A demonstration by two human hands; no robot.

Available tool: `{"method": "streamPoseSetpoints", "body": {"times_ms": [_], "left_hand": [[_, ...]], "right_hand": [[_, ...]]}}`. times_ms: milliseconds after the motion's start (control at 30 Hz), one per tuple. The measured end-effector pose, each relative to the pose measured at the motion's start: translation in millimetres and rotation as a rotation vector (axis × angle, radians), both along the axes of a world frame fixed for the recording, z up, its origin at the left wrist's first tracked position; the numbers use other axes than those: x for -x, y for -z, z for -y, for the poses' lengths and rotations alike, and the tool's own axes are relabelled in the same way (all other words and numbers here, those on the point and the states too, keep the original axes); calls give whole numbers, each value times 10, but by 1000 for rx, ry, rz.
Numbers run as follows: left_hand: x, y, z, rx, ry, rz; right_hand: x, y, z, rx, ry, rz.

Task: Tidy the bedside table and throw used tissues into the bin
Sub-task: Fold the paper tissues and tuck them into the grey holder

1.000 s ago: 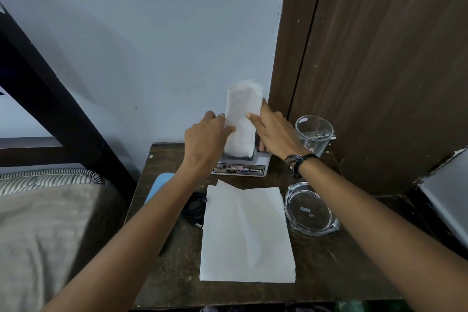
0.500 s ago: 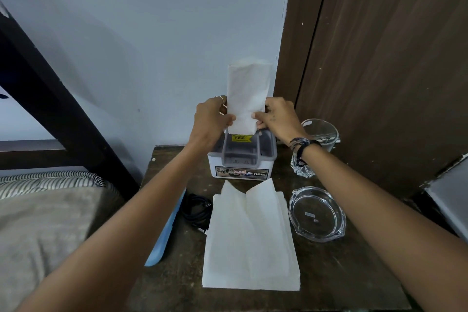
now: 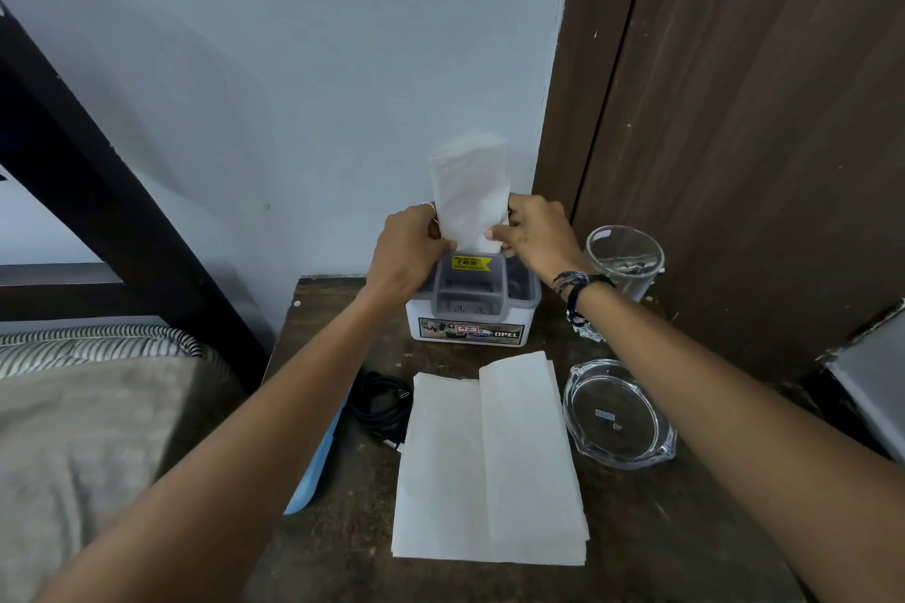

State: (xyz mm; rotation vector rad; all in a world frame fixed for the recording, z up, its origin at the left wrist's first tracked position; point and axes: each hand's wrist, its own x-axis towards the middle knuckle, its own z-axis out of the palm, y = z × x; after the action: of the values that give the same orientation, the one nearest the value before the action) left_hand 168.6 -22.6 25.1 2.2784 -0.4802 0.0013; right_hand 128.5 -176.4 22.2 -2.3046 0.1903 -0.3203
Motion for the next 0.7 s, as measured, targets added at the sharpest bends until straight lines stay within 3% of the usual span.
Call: {"method": "streamPoseSetpoints", "body": {"times_ms": [167, 400, 600, 700], "left_hand": [[16, 19, 2, -45, 32, 46], [14, 40, -9, -96, -84, 67], [67, -23, 9, -172, -76, 105], [47, -19, -4, -162, -60, 80]], "right_hand": [[30, 31, -16, 115, 48, -39], [49, -25, 3, 139, 50, -95], [79, -81, -30, 243, -52, -32], [59, -115, -34, 326, -88, -118]]}}
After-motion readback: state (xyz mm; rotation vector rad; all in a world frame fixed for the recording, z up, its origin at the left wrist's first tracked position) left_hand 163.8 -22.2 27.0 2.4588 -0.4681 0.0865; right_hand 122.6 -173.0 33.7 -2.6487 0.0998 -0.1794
